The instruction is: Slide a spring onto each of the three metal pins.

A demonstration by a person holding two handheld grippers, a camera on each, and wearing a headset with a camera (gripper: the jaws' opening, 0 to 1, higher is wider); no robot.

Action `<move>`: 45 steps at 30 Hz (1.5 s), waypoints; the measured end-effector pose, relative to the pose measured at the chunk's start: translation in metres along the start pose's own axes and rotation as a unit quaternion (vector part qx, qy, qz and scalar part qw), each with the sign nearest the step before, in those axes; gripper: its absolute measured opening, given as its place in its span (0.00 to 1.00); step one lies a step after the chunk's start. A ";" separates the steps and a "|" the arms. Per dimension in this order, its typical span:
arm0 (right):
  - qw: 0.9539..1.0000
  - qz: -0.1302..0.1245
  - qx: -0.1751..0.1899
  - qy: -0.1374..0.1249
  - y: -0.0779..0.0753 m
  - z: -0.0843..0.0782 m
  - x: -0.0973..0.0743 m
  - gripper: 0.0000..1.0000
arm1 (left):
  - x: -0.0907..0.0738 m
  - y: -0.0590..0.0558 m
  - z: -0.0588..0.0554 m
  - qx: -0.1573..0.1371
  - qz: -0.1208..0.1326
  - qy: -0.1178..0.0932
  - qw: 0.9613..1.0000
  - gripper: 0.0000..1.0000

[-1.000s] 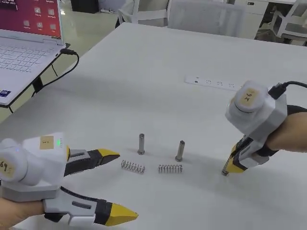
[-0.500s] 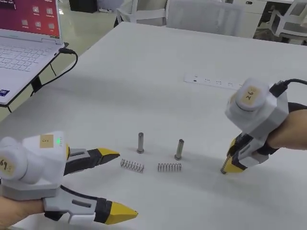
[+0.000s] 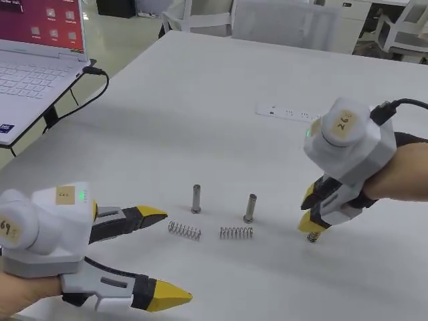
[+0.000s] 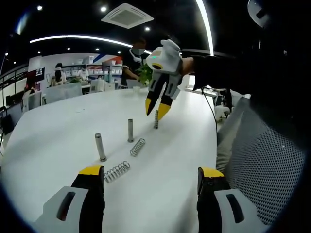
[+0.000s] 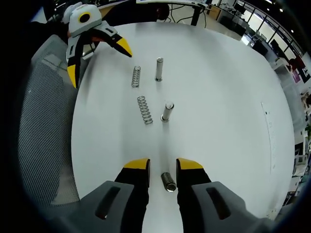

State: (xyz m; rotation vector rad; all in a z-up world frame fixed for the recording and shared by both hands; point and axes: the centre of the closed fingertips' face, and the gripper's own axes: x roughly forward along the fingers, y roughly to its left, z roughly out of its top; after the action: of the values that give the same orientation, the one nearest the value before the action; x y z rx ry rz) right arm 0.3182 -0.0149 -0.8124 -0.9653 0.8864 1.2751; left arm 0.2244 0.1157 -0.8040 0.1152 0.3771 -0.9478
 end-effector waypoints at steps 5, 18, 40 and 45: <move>1.000 0.012 -0.019 -0.004 0.009 0.014 0.005 0.18 | 0.000 0.000 0.001 0.001 0.000 -0.002 1.000 0.74; 0.997 0.031 -0.068 -0.006 0.029 0.038 0.023 0.16 | 0.000 -0.003 0.003 0.001 0.001 -0.002 1.000 0.73; 0.996 0.036 -0.077 -0.009 0.028 0.048 0.054 0.12 | -0.003 -0.002 0.003 -0.003 0.006 -0.004 1.000 0.71; 0.996 0.033 -0.079 -0.005 0.029 0.047 0.059 0.12 | -0.005 -0.002 0.003 -0.004 0.009 -0.006 1.000 0.71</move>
State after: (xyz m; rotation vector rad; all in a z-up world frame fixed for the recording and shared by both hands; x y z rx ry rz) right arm 0.2957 0.0507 -0.8530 -1.0599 0.8237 1.4219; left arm 0.2210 0.1174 -0.7993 0.1059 0.3689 -0.9295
